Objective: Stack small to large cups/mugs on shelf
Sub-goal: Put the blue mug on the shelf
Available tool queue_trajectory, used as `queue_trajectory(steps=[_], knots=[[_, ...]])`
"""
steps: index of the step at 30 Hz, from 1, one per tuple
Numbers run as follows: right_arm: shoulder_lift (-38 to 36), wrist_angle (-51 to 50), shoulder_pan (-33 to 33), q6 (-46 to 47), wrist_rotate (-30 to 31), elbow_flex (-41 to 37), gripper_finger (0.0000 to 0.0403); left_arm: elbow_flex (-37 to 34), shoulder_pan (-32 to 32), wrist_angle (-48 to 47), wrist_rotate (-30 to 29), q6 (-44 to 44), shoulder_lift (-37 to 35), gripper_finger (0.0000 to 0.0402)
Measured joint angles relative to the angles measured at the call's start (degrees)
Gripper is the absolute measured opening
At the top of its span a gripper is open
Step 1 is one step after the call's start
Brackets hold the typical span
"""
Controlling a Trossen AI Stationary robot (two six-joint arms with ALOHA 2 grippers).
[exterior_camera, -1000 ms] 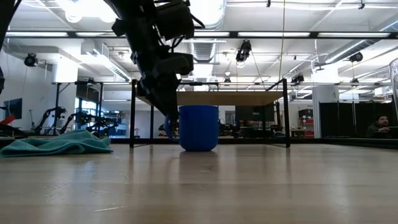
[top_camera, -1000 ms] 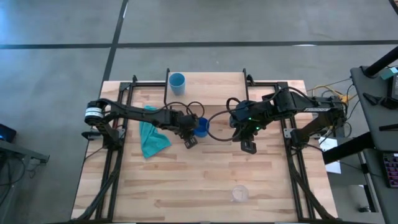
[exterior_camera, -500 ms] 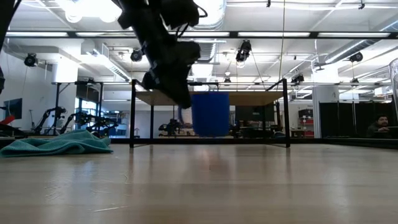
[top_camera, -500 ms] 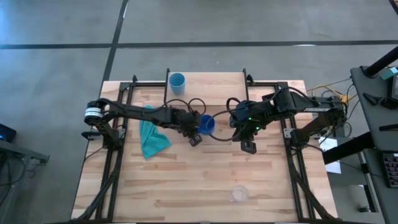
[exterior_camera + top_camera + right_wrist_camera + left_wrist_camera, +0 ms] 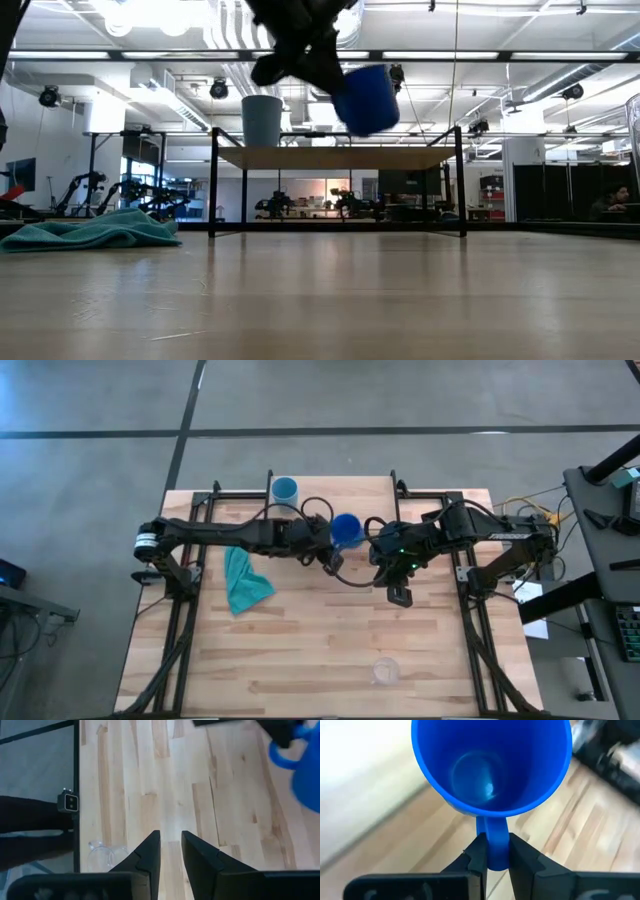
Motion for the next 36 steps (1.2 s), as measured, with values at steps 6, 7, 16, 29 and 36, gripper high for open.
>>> queue_trajectory(steps=[6,7,16,29,36], knots=[[0.0,-5.18,-0.03,-2.28,2.9,0.0,0.0077,8.67,-0.14,-4.61,-0.78,-7.22,-0.03,0.0032],[0.0,-7.04,-0.03,-3.17,2.96,-0.02,0.0077,9.91,-0.21,-5.32,-1.26,-8.27,-0.09,0.0032],[-0.29,-16.13,-0.01,-10.55,7.62,-0.04,0.0074,15.59,-0.37,-17.15,-11.65,-22.59,-0.07,0.0032],[-0.48,-14.76,-0.16,-20.25,7.95,-0.04,0.0076,15.29,2.08,-19.39,-13.2,-27.13,4.4,0.0032],[-0.48,-12.95,-0.16,-21.51,8.06,-0.04,0.0074,15.43,5.39,-20.06,-13.11,-24.72,4.56,0.0032]])
